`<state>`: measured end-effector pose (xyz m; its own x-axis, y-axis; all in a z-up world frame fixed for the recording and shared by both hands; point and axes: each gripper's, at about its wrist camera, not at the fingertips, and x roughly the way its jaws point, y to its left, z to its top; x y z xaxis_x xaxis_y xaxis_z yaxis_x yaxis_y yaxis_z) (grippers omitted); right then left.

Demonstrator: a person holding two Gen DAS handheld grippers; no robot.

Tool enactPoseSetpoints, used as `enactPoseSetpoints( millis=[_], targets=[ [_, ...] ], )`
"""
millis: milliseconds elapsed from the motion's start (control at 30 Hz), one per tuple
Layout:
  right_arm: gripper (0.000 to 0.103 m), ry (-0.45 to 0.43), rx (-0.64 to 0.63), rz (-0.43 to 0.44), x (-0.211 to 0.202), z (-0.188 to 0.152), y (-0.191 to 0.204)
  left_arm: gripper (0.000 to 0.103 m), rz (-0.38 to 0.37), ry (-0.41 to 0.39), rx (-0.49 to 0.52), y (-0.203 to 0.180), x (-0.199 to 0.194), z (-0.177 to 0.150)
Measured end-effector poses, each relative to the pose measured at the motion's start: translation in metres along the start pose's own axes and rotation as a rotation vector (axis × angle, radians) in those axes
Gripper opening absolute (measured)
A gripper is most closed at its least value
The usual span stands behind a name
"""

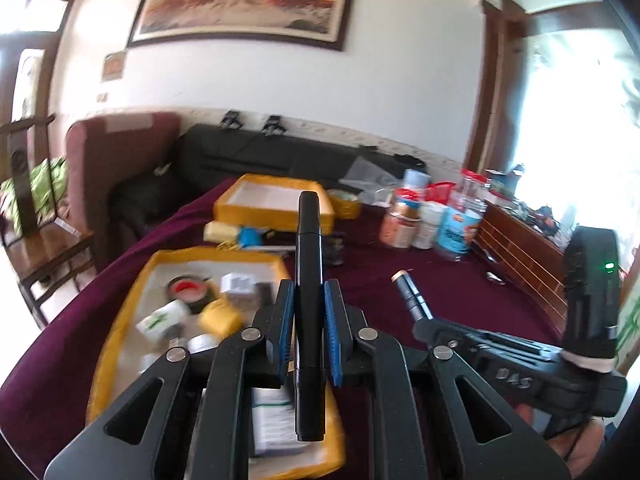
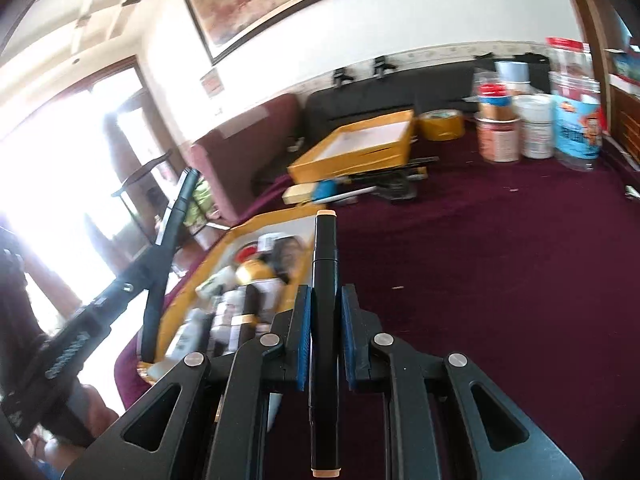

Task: Organize rigid objects
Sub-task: 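Lower both markers into the tray and open both grippers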

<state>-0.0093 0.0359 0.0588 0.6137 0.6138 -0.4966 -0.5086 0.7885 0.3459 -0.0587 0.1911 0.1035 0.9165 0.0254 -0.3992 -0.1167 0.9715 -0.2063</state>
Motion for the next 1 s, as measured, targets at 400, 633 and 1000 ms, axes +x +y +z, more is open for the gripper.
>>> enactPoseSetpoints(
  millis=[400,633,1000],
  targets=[
    [0.013,0.117,-0.071,0.081,0.060,-0.013,0.076,0.013,0.122,0.129,-0.100,0.076,0.013,-0.031],
    [0.013,0.155,-0.060,0.067,0.090,-0.012,0.088,0.013,0.106,0.179,-0.112,0.085,0.022,-0.042],
    [0.013,0.204,-0.065,0.022,0.130,-0.011,0.095,0.013,0.116,0.220,-0.121,0.097,0.031,-0.048]
  ],
)
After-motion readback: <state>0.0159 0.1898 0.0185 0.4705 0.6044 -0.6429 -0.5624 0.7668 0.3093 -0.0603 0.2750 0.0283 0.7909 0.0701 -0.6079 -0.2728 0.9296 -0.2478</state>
